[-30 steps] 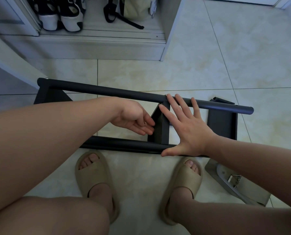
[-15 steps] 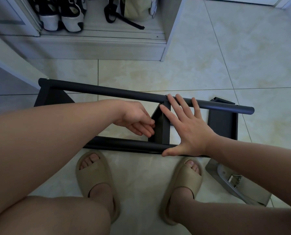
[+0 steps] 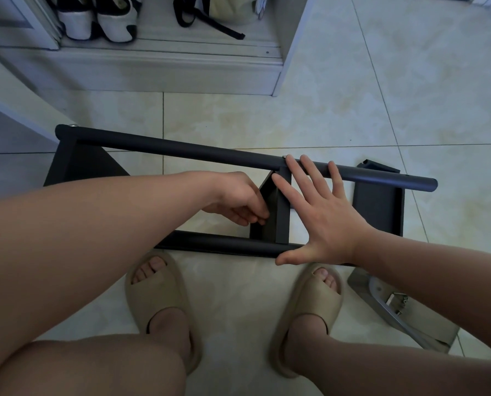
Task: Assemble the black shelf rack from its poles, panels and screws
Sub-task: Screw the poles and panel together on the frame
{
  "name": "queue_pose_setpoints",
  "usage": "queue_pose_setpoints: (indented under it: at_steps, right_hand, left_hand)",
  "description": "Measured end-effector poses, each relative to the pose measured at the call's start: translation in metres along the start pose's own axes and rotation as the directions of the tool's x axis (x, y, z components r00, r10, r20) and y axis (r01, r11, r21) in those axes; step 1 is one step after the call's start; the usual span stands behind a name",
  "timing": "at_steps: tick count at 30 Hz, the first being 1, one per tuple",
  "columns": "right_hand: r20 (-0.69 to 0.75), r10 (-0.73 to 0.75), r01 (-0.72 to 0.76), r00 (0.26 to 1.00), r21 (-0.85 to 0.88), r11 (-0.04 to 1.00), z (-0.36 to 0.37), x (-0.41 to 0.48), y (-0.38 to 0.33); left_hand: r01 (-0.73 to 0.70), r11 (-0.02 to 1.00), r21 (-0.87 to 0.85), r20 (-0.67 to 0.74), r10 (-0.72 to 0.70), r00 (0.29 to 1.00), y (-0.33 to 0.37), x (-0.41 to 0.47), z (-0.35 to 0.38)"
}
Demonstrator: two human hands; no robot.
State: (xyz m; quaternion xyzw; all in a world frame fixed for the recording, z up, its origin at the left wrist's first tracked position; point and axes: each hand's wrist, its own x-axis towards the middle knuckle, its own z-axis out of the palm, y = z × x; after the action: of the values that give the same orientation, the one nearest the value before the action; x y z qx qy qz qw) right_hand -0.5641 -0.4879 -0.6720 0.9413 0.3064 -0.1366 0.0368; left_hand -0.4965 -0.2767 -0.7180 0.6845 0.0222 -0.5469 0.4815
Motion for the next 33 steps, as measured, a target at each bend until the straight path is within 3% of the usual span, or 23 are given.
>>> queue_pose_setpoints:
  at_steps: [13, 22, 33]
  right_hand:
    - [-0.005, -0.01, 0.01, 1.0, 0.001, 1.0, 0.004, 0.001, 0.001]
    - [-0.011, -0.011, 0.011, 1.0, 0.012, 1.0, 0.004, 0.002, 0.0]
    - [-0.004, -0.008, 0.008, 1.0, 0.001, 1.0, 0.004, 0.002, 0.0]
  left_hand:
    - [0.095, 0.994, -0.052, 0.314, -0.074, 0.947, -0.003, 0.017, 0.021]
    - [0.177, 0.982, -0.061, 0.381, -0.141, 0.914, -0.004, 0.017, 0.012]
    - [0.142, 0.99, -0.014, 0.361, -0.127, 0.924, 0.0, 0.015, 0.016]
